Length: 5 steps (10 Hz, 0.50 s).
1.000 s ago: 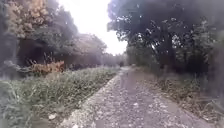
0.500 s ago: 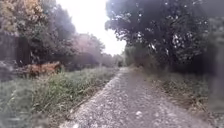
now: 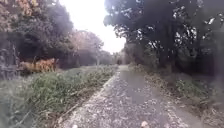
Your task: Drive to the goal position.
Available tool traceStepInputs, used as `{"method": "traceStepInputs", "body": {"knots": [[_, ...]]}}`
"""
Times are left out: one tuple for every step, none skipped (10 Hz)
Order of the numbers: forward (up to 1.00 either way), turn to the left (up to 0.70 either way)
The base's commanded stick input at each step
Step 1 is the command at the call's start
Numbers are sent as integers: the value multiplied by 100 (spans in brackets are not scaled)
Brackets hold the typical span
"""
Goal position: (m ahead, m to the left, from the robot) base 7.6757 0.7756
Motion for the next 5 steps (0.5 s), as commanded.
{"method": "traceStepInputs", "body": {"knots": [[60,-11],[60,-11],[60,-11],[60,-11],[60,-11]]}}
